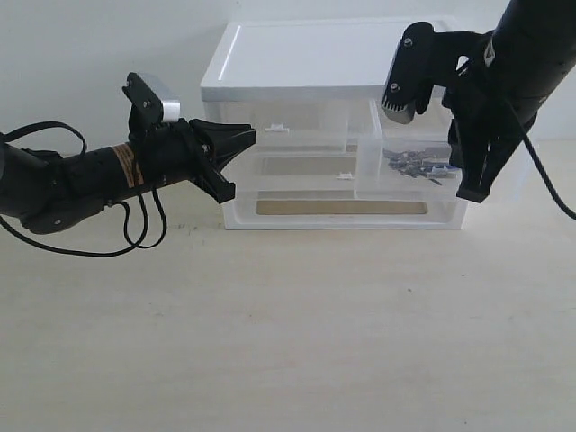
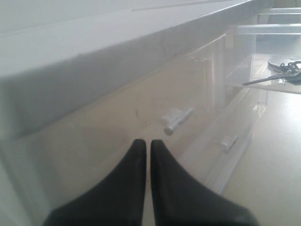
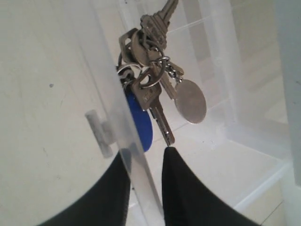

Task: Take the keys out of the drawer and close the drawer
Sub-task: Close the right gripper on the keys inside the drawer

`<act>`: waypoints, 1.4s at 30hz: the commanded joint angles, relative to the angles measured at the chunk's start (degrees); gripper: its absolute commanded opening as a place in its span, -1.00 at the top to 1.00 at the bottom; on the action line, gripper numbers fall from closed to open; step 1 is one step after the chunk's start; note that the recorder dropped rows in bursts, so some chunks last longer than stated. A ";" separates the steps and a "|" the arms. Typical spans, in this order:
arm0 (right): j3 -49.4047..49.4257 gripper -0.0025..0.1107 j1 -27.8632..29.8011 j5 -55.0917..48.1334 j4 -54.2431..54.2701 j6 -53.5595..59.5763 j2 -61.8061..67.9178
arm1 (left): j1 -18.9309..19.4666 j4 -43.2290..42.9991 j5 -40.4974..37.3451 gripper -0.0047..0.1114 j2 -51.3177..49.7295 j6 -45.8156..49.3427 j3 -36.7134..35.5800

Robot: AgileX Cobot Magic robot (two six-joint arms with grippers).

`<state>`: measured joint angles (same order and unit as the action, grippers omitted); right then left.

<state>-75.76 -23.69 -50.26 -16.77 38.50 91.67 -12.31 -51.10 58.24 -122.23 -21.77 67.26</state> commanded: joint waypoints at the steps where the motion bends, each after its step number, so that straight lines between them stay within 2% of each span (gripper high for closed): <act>1: -0.16 0.96 0.26 -1.04 -0.08 -1.54 -1.56 | 0.28 4.16 -4.08 0.84 -0.20 0.36 0.74; 5: -0.16 0.96 0.26 -0.47 -0.08 -1.97 -1.56 | 0.28 4.16 -4.08 0.84 -0.20 0.36 0.74; 7: -0.16 0.89 0.26 -0.47 0.84 -1.97 -1.56 | 0.28 4.16 -4.08 0.84 -0.20 0.36 0.74; 13: -0.16 0.30 0.26 -0.58 2.94 -1.55 -2.08 | 0.28 4.16 -4.08 0.84 -0.20 0.36 0.74; 15: -0.16 0.20 0.26 -0.82 3.05 -1.55 -2.57 | 0.28 4.16 -4.08 0.84 -0.20 0.36 0.74; 22: -0.38 0.19 0.12 2.74 6.54 -2.40 -7.12 | 0.28 4.16 -4.08 0.84 -0.20 0.36 0.74; 27: -0.63 0.19 0.12 6.85 7.89 -11.32 -8.52 | 0.28 3.77 -4.10 0.84 -0.20 0.36 0.74; 33: -7.31 0.19 0.12 -1.64 11.67 -13.99 -0.13 | 0.28 3.76 -4.10 0.84 -0.20 0.11 0.74; 38: -11.87 0.19 0.52 -2.52 11.74 -13.63 6.95 | 0.28 3.35 -4.10 0.84 -0.20 0.11 0.74; 42: -13.50 0.19 3.50 -3.30 13.34 -11.52 10.50 | 0.28 3.34 -4.10 0.84 -0.20 0.45 0.74</act>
<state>-88.47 -21.53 -52.94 -4.52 25.32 101.45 -12.43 -51.47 57.44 -122.23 -21.77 67.26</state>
